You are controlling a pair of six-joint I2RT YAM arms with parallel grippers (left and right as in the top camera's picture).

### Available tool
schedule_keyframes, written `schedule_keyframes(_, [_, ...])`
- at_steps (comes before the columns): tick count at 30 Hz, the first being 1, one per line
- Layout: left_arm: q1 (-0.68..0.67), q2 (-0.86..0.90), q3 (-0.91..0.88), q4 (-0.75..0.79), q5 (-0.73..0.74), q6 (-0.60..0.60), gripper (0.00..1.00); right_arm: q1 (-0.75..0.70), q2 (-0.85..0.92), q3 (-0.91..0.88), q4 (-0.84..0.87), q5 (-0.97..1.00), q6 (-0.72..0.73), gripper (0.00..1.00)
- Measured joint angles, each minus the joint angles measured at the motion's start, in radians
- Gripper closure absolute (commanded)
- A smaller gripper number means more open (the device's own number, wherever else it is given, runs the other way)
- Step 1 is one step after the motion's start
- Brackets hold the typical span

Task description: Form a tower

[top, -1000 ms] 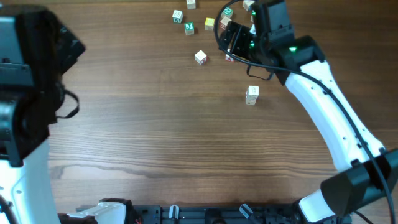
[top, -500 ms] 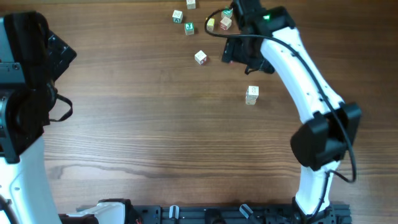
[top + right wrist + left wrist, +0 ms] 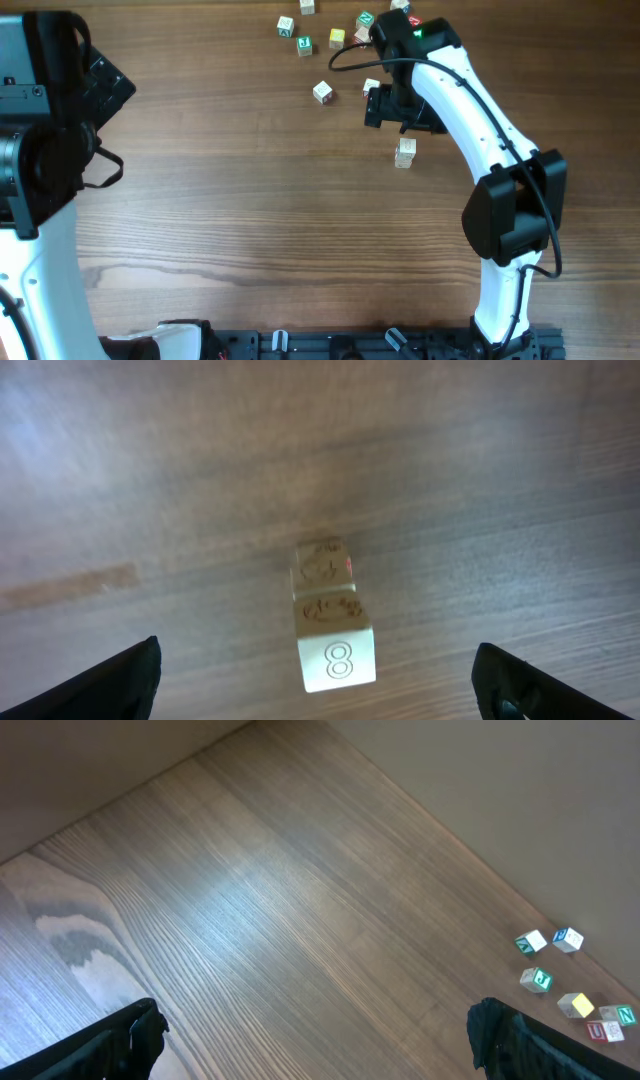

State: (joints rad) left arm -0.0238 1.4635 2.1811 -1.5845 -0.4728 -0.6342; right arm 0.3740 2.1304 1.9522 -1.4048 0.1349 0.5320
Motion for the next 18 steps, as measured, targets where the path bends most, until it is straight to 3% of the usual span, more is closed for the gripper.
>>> schedule_keyframes(7, [0.000, 0.000, 0.000, -0.002, 0.000, 0.000, 0.00, -0.034, -0.019, -0.027, -0.031, -0.027, -0.090, 0.00])
schedule_keyframes(13, [0.000, 0.002, 0.000, -0.003, 0.000, 0.000, 0.00, -0.079, -0.348, -0.010, -0.064, -0.043, -0.188, 0.00])
schedule_keyframes(15, [0.000, 0.003, 0.000, -0.003, 0.000, 0.000, 0.00, -0.077, -0.379, -0.024, 0.008, -0.068, -0.198, 0.00])
schedule_keyframes(18, [0.000, 0.004, 0.000, -0.003, 0.000, 0.000, 0.00, -0.078, -0.359, -0.207, 0.182, -0.121, -0.198, 0.00])
